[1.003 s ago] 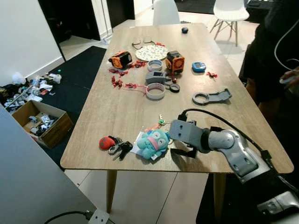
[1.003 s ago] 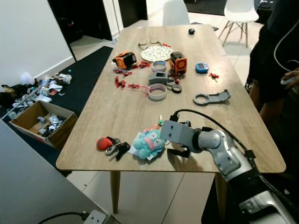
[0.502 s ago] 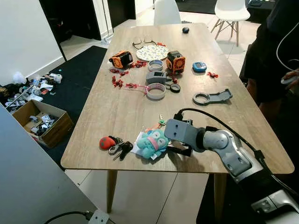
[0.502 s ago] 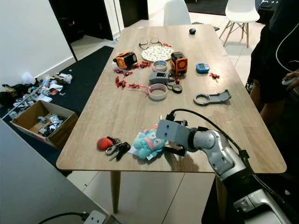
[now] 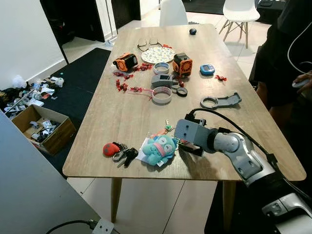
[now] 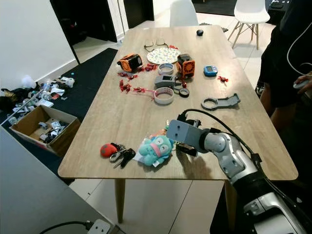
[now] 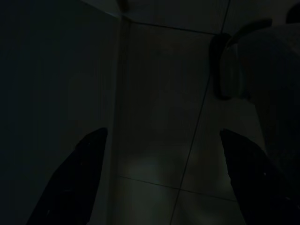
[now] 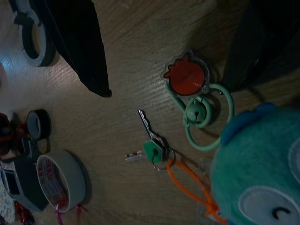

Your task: Hang keys on a hook

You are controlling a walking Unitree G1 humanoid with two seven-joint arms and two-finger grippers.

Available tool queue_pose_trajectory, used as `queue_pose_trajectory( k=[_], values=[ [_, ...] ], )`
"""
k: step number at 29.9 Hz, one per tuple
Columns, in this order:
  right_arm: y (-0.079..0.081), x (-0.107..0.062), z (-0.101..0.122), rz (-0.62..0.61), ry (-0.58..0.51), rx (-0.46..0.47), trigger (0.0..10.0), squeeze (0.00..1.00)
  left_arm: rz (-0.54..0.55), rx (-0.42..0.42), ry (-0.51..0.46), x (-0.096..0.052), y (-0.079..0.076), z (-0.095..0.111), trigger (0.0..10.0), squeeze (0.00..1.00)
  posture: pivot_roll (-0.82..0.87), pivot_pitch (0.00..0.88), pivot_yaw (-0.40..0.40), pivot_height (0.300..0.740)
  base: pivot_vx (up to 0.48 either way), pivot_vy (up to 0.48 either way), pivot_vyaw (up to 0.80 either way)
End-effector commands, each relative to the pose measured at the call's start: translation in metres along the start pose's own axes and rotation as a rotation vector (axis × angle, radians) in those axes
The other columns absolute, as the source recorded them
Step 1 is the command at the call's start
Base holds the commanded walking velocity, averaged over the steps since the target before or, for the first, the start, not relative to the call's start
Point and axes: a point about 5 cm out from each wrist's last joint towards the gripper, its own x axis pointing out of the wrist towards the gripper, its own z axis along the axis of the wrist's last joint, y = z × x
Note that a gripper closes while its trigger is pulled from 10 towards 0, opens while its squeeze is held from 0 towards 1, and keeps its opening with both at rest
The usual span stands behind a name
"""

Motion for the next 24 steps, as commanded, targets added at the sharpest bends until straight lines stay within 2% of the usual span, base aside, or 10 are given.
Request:
queue_pose_trajectory(
  k=[1, 24],
  values=[
    [0.0, 0.002, 0.001, -0.009, -0.011, 0.002, 10.0, 0.0, -0.009, -0.008, 0.011, 0.0, -0.004, -0.003, 10.0, 0.0, -0.12, 0.068, 0.052, 0.74, 0.0, 0.0, 0.0],
    [0.011, 0.018, 0.01, -0.01, -0.088, -0.002, 10.0, 0.0, -0.009, -0.013, 0.018, -0.001, -0.005, -0.008, 10.0, 0.0, -0.11, 0.08, 0.048, 0.74, 0.0, 0.0, 0.0]
  ],
)
